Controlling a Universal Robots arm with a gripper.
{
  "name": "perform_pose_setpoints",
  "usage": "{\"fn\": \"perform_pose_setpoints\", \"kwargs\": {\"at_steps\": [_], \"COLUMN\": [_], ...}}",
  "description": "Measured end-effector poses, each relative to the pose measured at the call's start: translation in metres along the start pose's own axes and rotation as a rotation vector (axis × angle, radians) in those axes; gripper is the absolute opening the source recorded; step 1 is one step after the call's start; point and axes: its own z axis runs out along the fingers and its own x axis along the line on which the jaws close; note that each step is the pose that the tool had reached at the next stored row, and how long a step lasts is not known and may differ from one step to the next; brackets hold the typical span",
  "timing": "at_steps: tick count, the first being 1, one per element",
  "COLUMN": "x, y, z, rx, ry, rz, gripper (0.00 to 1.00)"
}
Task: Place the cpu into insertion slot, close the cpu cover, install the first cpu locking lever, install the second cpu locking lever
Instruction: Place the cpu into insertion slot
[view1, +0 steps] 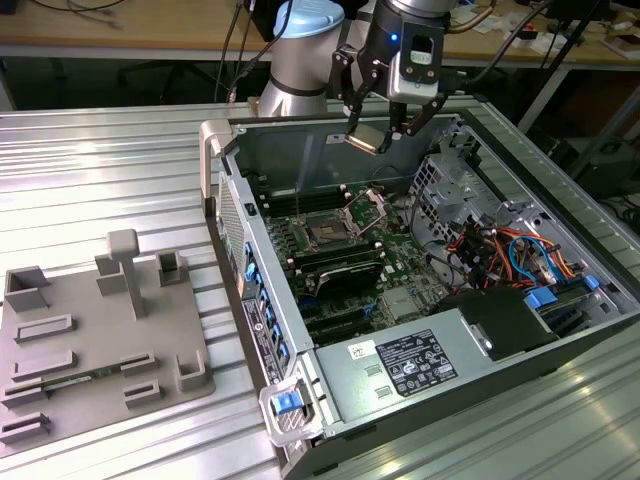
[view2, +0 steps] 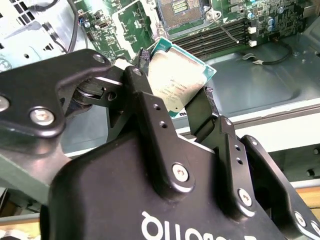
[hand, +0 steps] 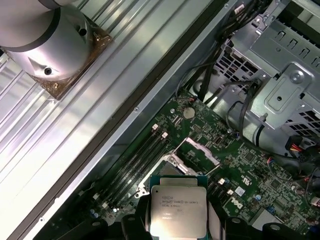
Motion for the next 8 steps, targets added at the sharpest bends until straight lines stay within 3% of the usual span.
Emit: {"fn": "perform_pose_setpoints", "kwargs": {"at_steps": [8], "x": [0.0006], "y": [-0.0007], "z": [0.0], "rx": [-0.0008], "ry": [-0.0038], "rz": [0.042], "gripper": [0.55]}}
